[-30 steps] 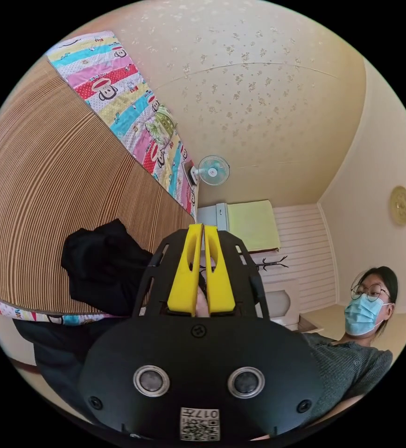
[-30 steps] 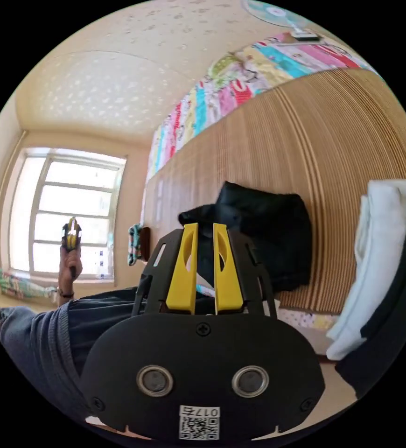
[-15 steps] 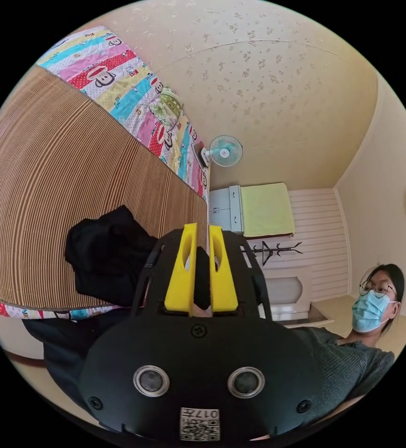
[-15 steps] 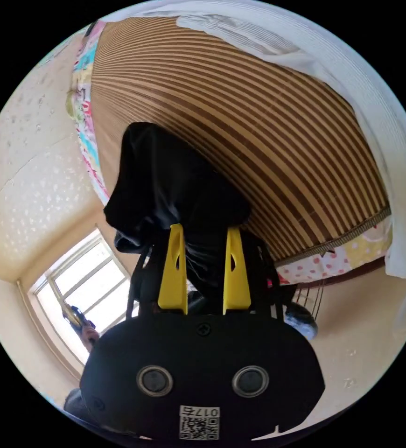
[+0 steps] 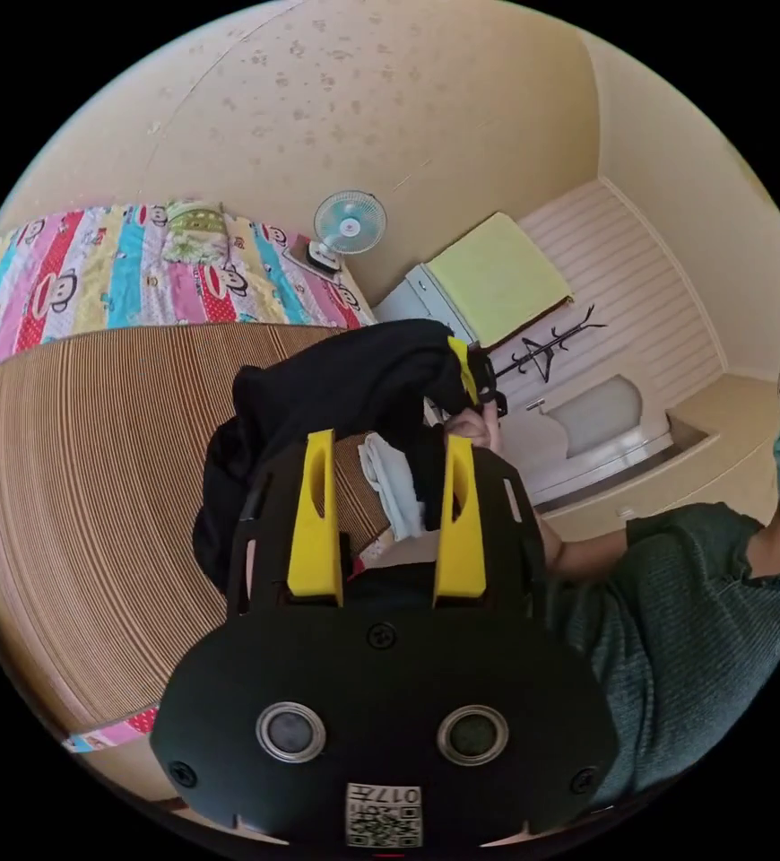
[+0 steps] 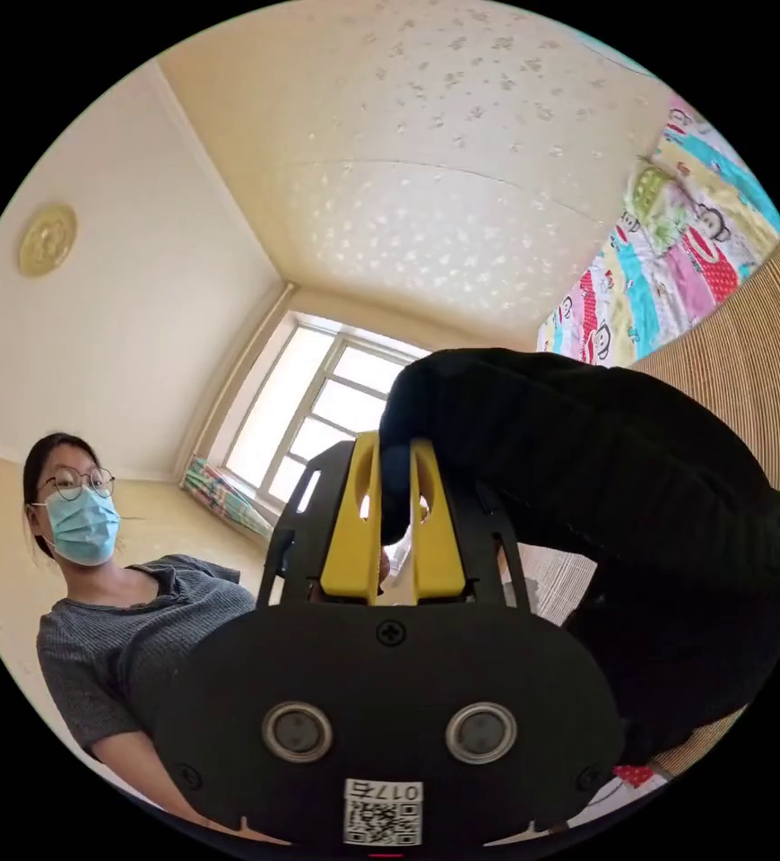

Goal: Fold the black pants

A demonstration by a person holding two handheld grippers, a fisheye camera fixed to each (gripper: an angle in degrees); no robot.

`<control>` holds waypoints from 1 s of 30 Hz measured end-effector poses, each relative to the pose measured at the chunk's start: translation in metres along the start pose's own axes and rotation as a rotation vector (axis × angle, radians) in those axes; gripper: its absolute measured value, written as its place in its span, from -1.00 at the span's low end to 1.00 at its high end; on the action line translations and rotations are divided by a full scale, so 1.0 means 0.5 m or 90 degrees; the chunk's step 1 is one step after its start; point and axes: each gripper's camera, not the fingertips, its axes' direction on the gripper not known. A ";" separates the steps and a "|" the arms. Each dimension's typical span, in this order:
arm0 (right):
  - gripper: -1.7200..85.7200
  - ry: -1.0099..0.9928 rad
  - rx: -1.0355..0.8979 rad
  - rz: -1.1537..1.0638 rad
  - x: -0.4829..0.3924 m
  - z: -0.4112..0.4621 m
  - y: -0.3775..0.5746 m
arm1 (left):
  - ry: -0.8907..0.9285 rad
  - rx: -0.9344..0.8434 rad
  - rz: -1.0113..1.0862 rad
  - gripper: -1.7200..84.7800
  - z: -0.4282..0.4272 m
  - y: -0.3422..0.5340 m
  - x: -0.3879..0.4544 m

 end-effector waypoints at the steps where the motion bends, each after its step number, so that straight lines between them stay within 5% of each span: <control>1: -0.90 0.006 -0.019 -0.022 -0.038 0.057 0.008 | -0.016 0.012 0.025 -0.54 -0.006 0.007 0.019; 6: -0.87 -0.062 -0.066 -0.078 -0.145 0.258 0.078 | -0.163 0.059 0.202 -0.56 -0.014 0.066 0.160; 9: -0.84 -0.065 -0.070 -0.113 -0.206 0.331 0.129 | -0.198 0.214 0.202 -0.84 -0.077 0.126 0.215; 14: -0.83 0.049 -0.051 -0.350 -0.368 0.335 0.268 | -0.137 0.351 0.236 -0.90 -0.199 0.150 0.303; 16: -0.87 0.203 0.017 -0.461 -0.425 0.317 0.391 | -0.091 0.371 0.255 -0.91 -0.244 0.139 0.329; 21: -0.79 0.487 0.059 -0.458 -0.358 0.380 0.597 | -0.001 0.462 0.281 -0.91 -0.358 0.145 0.412; 26: -0.65 0.463 -0.012 -0.397 -0.184 0.549 0.726 | 0.070 0.478 0.332 -0.91 -0.423 0.156 0.521; 30: -0.56 0.509 0.064 -0.439 -0.166 0.706 0.726 | 0.130 0.462 0.371 -0.91 -0.469 0.159 0.592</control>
